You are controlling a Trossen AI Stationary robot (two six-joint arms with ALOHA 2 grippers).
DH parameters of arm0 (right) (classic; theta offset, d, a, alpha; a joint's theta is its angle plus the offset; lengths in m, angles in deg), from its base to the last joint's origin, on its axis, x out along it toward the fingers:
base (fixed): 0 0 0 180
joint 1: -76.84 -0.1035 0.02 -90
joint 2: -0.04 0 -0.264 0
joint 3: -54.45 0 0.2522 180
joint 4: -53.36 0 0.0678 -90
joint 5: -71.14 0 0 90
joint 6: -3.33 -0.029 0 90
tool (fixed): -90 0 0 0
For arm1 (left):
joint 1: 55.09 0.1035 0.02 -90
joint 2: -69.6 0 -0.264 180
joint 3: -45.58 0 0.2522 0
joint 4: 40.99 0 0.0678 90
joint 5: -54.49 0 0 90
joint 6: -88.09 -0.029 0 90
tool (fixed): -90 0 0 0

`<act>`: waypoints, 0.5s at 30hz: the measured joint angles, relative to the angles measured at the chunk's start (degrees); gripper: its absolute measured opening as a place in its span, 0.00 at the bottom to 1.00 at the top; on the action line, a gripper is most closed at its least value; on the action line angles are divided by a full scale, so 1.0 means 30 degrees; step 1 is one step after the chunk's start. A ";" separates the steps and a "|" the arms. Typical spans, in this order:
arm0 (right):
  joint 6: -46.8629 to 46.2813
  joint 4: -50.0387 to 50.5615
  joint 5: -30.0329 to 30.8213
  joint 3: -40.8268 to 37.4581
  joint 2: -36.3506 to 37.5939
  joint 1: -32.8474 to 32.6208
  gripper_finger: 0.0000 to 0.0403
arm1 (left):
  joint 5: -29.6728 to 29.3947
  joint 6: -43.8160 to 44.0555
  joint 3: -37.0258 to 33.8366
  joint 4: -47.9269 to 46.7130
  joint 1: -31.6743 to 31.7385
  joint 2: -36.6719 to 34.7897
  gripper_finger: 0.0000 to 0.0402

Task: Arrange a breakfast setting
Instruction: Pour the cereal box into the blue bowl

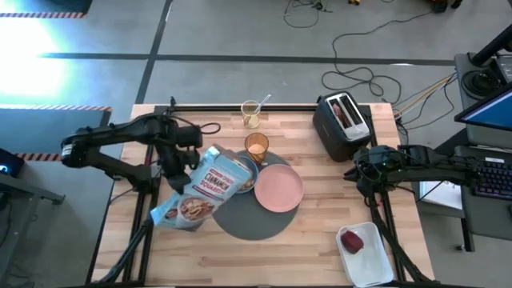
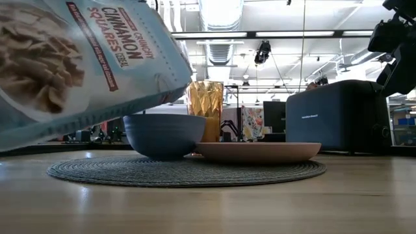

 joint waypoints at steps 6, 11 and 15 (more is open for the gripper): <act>0.0005 0.0006 0.0006 0.0000 0.0000 0.0000 0.18 | -0.3254 0.0118 0.0000 0.1394 -0.0989 -0.1238 0.09; 0.0003 0.0005 -0.0002 0.0000 0.0000 0.0000 0.18 | -0.5702 0.0517 0.0000 0.2028 -0.1865 -0.2069 0.09; -0.0002 0.0006 -0.0002 0.0000 0.0000 0.0000 0.18 | -0.7154 0.0558 -0.0021 0.2150 -0.2933 -0.2464 0.09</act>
